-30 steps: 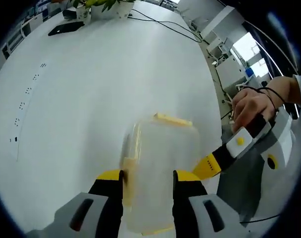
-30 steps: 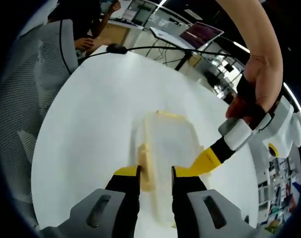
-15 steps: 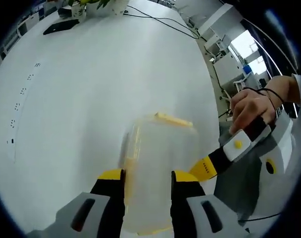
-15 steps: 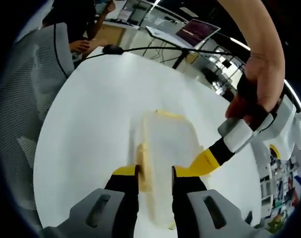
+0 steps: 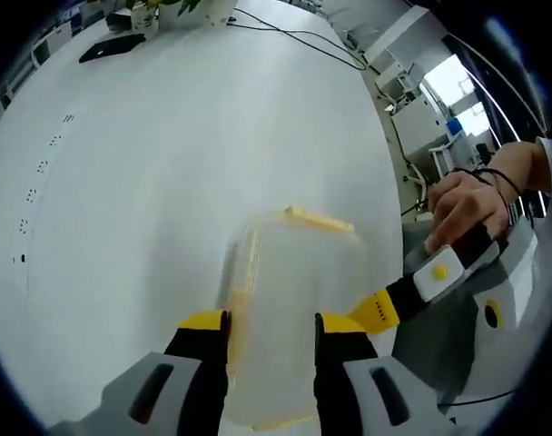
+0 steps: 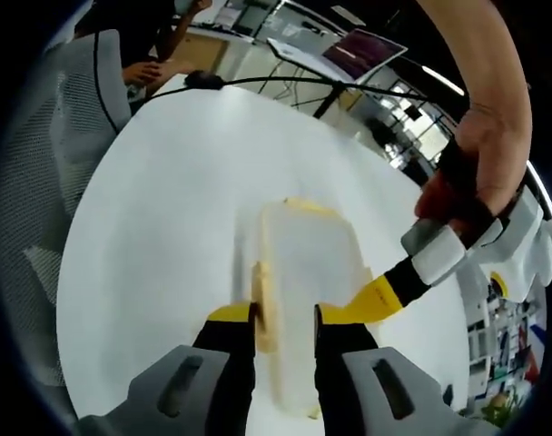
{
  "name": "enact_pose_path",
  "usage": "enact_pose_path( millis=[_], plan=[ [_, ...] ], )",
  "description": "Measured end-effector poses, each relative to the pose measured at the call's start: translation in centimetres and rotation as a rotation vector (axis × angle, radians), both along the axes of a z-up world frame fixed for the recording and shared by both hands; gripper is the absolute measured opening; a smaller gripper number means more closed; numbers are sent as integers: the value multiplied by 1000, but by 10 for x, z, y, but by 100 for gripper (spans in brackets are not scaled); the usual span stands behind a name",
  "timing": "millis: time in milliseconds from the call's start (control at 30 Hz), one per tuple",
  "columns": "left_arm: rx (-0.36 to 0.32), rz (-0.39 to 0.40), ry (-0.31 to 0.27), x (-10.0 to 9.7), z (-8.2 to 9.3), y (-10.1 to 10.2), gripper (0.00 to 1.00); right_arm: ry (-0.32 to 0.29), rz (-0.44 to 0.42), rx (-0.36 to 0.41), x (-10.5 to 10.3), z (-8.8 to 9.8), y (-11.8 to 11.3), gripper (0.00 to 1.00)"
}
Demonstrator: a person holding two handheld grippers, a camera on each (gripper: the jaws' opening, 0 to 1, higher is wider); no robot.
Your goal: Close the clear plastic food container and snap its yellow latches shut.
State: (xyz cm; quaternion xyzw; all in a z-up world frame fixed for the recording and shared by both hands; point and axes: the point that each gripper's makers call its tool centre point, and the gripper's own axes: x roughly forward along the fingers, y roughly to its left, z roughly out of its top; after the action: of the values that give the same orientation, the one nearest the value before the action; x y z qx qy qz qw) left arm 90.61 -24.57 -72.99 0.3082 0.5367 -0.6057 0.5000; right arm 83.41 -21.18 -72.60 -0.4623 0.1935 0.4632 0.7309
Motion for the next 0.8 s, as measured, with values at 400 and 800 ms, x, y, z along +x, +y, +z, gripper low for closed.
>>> enact_pose_path(
  millis=[400, 800],
  plan=[
    [-93, 26, -78, -3, 17, -7, 39, 52, -59, 37, -1, 9, -1, 27],
    [-148, 66, -128, -11, 44, 13, 39, 39, -110, 39, -4, 28, -11, 27]
  ],
)
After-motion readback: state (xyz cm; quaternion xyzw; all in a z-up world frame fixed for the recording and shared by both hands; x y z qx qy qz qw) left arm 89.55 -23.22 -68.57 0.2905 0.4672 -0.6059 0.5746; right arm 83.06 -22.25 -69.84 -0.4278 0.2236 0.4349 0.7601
